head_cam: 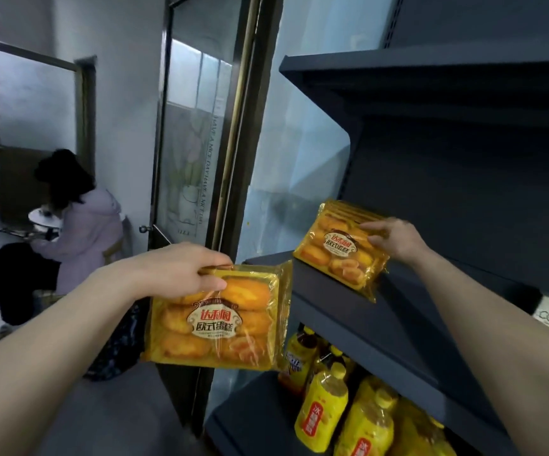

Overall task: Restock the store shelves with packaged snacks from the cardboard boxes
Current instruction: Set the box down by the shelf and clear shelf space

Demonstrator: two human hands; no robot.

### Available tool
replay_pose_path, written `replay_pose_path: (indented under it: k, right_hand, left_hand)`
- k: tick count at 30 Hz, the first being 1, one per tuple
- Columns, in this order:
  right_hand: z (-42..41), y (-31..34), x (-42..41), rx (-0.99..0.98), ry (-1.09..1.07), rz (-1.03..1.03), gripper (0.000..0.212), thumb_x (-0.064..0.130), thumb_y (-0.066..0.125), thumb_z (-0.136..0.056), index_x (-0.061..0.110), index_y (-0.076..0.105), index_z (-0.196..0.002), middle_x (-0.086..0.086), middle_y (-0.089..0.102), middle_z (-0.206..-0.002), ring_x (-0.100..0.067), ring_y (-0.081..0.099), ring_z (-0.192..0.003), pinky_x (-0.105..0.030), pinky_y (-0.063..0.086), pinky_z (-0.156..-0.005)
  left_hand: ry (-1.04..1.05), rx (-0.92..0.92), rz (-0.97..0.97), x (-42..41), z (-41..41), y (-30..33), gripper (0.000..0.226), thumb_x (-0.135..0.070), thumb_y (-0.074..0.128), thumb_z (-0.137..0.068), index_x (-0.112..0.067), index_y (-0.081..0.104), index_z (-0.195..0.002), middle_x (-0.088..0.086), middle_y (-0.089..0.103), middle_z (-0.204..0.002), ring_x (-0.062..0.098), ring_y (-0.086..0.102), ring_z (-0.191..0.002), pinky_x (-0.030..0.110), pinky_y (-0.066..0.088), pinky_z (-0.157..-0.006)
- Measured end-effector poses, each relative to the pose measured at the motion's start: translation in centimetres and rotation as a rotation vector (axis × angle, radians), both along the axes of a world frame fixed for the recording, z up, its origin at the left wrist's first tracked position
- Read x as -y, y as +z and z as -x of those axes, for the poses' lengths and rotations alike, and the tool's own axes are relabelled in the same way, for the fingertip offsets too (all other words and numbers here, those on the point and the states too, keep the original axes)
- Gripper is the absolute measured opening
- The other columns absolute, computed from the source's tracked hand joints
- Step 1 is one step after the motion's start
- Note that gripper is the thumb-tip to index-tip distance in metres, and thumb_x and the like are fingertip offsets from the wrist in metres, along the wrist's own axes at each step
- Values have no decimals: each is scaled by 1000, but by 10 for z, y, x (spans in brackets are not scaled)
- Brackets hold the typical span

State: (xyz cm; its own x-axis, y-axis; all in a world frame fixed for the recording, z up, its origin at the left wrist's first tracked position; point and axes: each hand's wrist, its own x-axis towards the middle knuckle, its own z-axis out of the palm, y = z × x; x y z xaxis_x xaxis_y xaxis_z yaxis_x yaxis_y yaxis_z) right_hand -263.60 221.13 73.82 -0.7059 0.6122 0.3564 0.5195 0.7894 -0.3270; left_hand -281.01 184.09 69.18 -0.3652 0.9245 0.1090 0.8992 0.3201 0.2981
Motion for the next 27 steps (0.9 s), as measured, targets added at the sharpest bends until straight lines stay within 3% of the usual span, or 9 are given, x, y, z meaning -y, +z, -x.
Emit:
replay_pose_path:
  k: [4,6,9,11,13,17,21,24,27]
  right_hand:
    - [0,2,1,157,-78,-375,39,33,59,-99,41,57,-138,-6,44,-151,-31,32,-141,-52,28,-113]
    - [-4,7,17,48,-3,-432,37,38,57,-99,38,58,-136,-4,50,-146,-29,39,-137,-52,33,-111]
    - [-21,26,61,-153,246,43,30,50,56,-98,38,70,-122,8,70,-122,-16,63,-116,-44,50,-103]
    - [-38,42,85,-100,367,420,39,59,51,-96,34,73,-117,4,76,-108,-17,71,-102,-42,56,-95]
    - [-56,52,95,-23,455,581,47,61,49,-94,32,69,-124,-3,74,-113,-24,72,-103,-42,58,-90]
    - [-90,55,89,-99,464,551,56,40,78,-78,37,59,-131,-1,63,-126,-19,69,-109,-42,60,-86]
    - [-116,48,68,-355,367,412,49,18,86,-76,28,63,-118,1,63,-118,-11,70,-98,-27,60,-70]
    - [-139,44,38,-508,299,390,36,9,84,-77,22,65,-105,-5,68,-109,-20,72,-95,-31,59,-67]
    - [-169,45,2,-624,164,340,32,6,83,-77,22,65,-98,-9,67,-106,-26,70,-92,-31,60,-63]
  left_hand:
    - [-49,19,18,-14,-9,15,15,-39,55,-99,-36,63,-111,-19,67,-102,-2,63,-94,32,55,-87]
    - [-81,19,26,-22,-16,31,16,-40,56,-99,-34,64,-111,-17,68,-103,-2,64,-93,32,56,-86]
    - [-117,-35,20,-42,-29,62,9,-41,55,-99,-37,62,-103,-18,66,-102,0,63,-94,27,53,-84]
    - [-150,-72,5,-61,-39,83,5,-40,54,-100,-42,57,-95,-22,61,-98,2,60,-96,23,47,-79]
    - [-172,-82,-11,-83,-48,98,4,-40,54,-100,-41,57,-102,-21,59,-99,7,60,-100,26,45,-80]
    - [-212,-159,-64,-130,-71,116,26,-41,52,-100,-33,59,-124,-10,63,-114,13,61,-105,37,51,-93]
    - [-241,-303,-242,-173,-93,116,32,-44,54,-98,-41,55,-130,-10,64,-122,15,57,-111,41,51,-92]
    - [-222,-407,-544,-201,-106,99,49,-42,59,-96,-40,45,-143,-6,55,-137,17,46,-127,37,44,-99]
    - [-111,-356,-833,-221,-104,68,66,-31,64,-94,-30,33,-153,3,46,-147,21,40,-135,40,43,-106]
